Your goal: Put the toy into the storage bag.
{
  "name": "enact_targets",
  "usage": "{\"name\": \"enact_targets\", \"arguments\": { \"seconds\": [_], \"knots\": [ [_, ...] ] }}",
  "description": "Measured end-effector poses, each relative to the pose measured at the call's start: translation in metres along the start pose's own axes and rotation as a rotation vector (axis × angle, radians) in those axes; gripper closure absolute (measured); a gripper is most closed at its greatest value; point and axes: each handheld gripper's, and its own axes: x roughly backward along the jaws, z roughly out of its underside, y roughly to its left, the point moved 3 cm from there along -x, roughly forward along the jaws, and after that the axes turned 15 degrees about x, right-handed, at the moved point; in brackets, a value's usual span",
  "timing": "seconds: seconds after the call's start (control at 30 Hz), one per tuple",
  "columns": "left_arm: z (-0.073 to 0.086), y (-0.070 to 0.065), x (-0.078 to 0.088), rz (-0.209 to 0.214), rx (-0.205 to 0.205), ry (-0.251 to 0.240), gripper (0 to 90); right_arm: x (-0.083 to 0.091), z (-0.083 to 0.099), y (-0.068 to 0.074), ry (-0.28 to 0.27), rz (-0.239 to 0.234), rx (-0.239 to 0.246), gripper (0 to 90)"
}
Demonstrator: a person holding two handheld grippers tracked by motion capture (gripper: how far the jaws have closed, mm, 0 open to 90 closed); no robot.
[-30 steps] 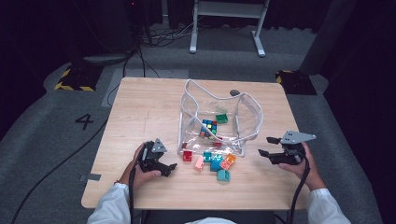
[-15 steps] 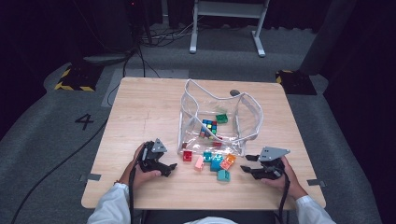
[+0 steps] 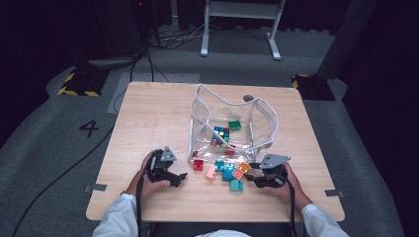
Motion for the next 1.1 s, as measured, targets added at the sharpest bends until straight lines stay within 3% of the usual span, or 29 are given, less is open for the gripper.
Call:
{"name": "enact_targets", "arguments": {
  "seconds": [0.2,0.23,0.27,0.53,0.57,0.83,0.93,1.1],
  "knots": [
    [0.000,0.000,0.000,-0.004,0.006,-0.002,5.6,0.000,-0.001,0.001,0.018,0.006,-0.023,54.0],
    [0.000,0.000,0.000,-0.003,0.005,-0.001,5.6,-0.001,-0.001,0.000,0.004,0.008,-0.003,55.1],
    [0.000,0.000,0.000,-0.004,0.005,-0.001,5.5,-0.001,-0.002,0.002,0.016,0.004,-0.025,56.4],
    [0.000,0.000,0.000,-0.001,0.002,0.000,5.5,0.002,-0.002,0.003,0.002,-0.009,-0.014,59.0],
    [0.000,0.000,0.000,-0.003,0.005,-0.002,5.5,0.002,-0.002,0.000,-0.020,-0.004,0.016,59.0],
    [0.000,0.000,0.000,0.000,0.001,0.000,5.5,0.026,0.009,-0.004,-0.039,-0.006,0.011,59.1],
    [0.000,0.000,0.000,0.000,0.000,0.000,5.6,0.038,0.015,-0.010,-0.054,0.007,-0.020,59.1],
    [0.000,0.000,0.000,0.001,0.005,0.000,5.6,0.063,0.025,-0.027,-0.078,0.070,-0.054,59.1]
  ]
}}
